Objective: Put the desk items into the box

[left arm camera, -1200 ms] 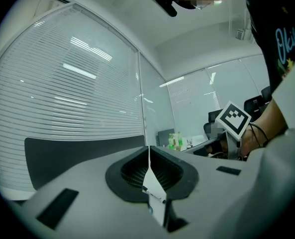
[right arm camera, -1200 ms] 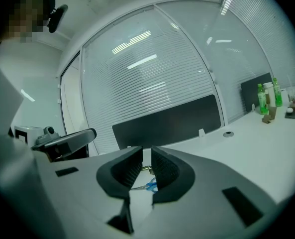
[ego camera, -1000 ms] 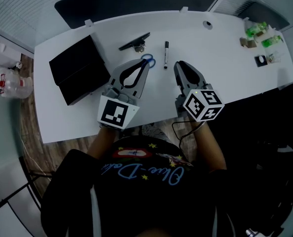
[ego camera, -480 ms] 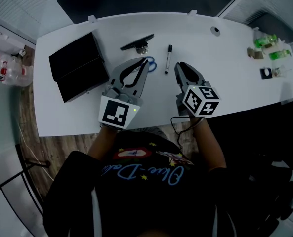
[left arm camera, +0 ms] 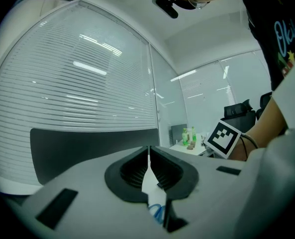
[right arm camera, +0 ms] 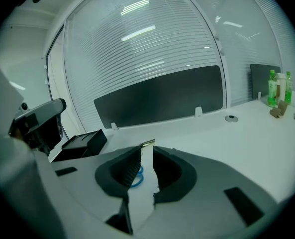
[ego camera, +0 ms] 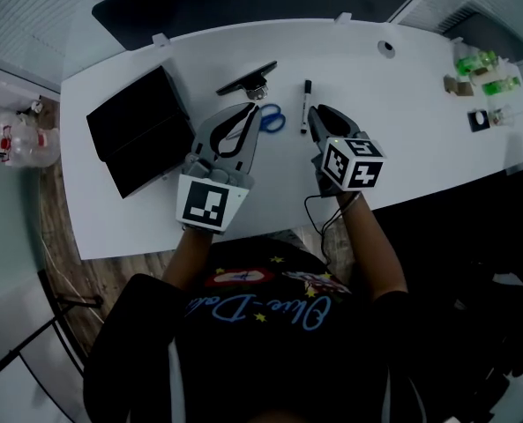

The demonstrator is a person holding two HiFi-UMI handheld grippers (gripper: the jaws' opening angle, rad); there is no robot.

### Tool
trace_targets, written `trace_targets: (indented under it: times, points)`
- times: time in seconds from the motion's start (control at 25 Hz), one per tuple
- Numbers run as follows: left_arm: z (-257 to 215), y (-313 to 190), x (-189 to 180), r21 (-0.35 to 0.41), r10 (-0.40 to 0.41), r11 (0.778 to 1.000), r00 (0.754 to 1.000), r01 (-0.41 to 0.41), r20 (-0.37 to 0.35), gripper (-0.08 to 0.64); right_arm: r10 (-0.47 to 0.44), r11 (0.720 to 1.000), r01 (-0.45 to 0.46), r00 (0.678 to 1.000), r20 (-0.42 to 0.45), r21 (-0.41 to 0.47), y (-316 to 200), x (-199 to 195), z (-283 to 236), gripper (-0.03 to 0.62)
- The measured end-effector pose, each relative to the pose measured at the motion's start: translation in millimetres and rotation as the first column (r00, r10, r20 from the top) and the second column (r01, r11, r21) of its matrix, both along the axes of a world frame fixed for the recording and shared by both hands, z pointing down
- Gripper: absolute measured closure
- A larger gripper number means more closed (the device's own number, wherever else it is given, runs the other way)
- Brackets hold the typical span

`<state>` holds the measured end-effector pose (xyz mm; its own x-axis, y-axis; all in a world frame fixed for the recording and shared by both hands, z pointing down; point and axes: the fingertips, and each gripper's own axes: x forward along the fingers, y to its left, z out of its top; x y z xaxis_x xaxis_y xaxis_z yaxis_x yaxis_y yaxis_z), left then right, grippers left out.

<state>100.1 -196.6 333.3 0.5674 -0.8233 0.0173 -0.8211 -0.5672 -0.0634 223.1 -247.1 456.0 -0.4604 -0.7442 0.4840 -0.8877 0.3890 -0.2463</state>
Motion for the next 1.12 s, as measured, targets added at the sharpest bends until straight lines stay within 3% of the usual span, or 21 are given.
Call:
trace_targets:
  times: [0.48, 0.64, 1.12]
  points:
    - [7, -15, -5, -0.016, 0.025, 1.000, 0.999, -0.026, -0.032, 0.554, 0.044, 0.993, -0.055, 0.993, -0.106, -0.101, -21, 3, 41, 0.503]
    - [11, -19, -6, -0.023, 0.030, 0.999, 0.999, -0.031, -0.028, 0.554, 0.059, 0.988, -0.073, 0.993, -0.102, -0.137, -24, 7, 52, 0.502]
    - [22, -25, -10, -0.047, 0.045, 0.998, 0.998, -0.046, -0.034, 0.554, 0.041, 0.972, -0.088, 0.977, -0.211, -0.220, -37, 9, 82, 0.485]
